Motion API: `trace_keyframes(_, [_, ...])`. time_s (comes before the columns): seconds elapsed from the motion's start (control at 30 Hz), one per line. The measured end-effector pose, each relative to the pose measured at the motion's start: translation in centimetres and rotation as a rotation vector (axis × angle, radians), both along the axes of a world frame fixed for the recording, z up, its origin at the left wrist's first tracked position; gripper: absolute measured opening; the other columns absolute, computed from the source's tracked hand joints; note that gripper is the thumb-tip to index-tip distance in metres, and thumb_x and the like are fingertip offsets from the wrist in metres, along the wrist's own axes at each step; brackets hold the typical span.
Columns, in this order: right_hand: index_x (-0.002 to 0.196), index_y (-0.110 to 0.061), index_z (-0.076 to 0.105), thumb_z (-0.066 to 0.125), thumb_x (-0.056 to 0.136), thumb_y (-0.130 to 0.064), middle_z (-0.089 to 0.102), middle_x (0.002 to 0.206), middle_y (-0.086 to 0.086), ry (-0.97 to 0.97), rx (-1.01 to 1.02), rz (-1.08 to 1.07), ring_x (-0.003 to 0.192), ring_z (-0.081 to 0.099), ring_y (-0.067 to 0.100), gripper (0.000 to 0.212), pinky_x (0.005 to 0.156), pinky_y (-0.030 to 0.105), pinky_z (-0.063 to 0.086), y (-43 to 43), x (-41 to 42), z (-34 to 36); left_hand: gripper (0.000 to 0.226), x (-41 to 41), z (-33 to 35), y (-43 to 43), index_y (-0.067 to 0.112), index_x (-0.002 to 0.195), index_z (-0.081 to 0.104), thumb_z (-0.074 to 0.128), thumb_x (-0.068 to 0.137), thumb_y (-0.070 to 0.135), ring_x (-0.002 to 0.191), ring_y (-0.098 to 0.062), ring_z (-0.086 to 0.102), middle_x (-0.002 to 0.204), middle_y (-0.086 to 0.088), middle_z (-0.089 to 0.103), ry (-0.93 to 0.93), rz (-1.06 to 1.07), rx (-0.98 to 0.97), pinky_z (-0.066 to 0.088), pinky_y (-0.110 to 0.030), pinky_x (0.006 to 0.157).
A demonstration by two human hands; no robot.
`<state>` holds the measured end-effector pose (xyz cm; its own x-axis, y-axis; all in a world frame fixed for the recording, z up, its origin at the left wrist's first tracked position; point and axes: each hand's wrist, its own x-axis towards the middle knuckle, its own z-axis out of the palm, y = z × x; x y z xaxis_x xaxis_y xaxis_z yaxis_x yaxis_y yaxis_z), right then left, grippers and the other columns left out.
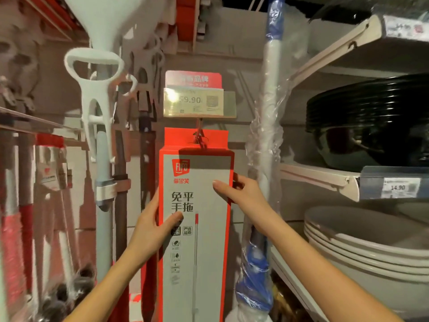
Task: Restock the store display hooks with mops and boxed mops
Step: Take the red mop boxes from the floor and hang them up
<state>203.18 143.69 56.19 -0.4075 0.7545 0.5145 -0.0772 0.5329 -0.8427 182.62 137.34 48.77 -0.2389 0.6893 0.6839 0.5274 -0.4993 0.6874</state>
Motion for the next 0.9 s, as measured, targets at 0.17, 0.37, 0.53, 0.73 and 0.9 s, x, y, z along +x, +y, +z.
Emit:
trace_keyframes(0.17, [0.11, -0.012, 0.066, 0.067, 0.087, -0.014, 0.071, 0.078, -0.016, 0.026, -0.015, -0.031, 0.073, 0.068, -0.005, 0.023, 0.06, 0.007, 0.048, 0.9, -1.2, -0.4, 0.067, -0.8, 0.1, 1.2, 0.023, 0.129, 0.05, 0.057, 0.07, 0.055, 0.1, 0.005, 0.063, 0.105, 0.033, 0.065, -0.015, -0.039, -0.019, 0.048, -0.006, 0.075])
trace_keyframes(0.37, [0.109, -0.019, 0.062, 0.064, 0.089, -0.019, 0.07, 0.081, -0.018, -0.02, 0.026, -0.085, 0.074, 0.067, -0.009, 0.02, 0.06, 0.005, 0.047, 1.0, -0.9, -1.0, 0.07, -1.3, -0.7, 2.1, 0.023, 0.135, 0.048, 0.059, 0.072, 0.053, 0.107, -0.005, 0.063, 0.118, 0.014, 0.065, -0.031, -0.033, -0.014, 0.053, -0.028, 0.087])
trace_keyframes(0.53, [0.127, -0.014, 0.057, 0.063, 0.09, -0.022, 0.069, 0.102, -0.01, 0.006, 0.02, -0.11, 0.088, 0.067, -0.006, 0.038, 0.069, 0.007, 0.049, -0.6, -1.1, -2.0, 0.075, -0.7, -1.5, 1.2, 0.028, 0.135, 0.05, 0.057, 0.069, 0.062, 0.108, 0.006, 0.054, 0.119, 0.009, 0.058, -0.083, 0.003, -0.004, 0.043, -0.014, 0.089])
trace_keyframes(0.73, [0.119, -0.042, 0.039, 0.065, 0.089, -0.022, 0.055, 0.11, -0.027, -0.045, -0.002, -0.094, 0.096, 0.053, -0.023, 0.044, 0.08, 0.0, 0.043, -6.2, 0.2, -2.9, 0.078, 0.3, -1.0, -2.6, 0.029, 0.149, 0.025, 0.065, 0.083, 0.043, 0.125, -0.006, 0.041, 0.142, 0.015, 0.034, -0.172, 0.044, -0.013, 0.033, -0.027, 0.104])
trace_keyframes(0.9, [0.133, -0.034, 0.039, 0.066, 0.088, -0.015, 0.051, 0.119, -0.029, -0.096, 0.084, -0.097, 0.111, 0.05, -0.018, 0.055, 0.09, 0.003, 0.039, -11.8, 1.1, -5.6, 0.082, 1.6, -2.5, -9.2, 0.026, 0.146, 0.033, 0.071, 0.077, 0.047, 0.12, 0.003, 0.049, 0.14, 0.003, 0.048, -0.155, 0.019, -0.058, 0.037, -0.01, 0.098])
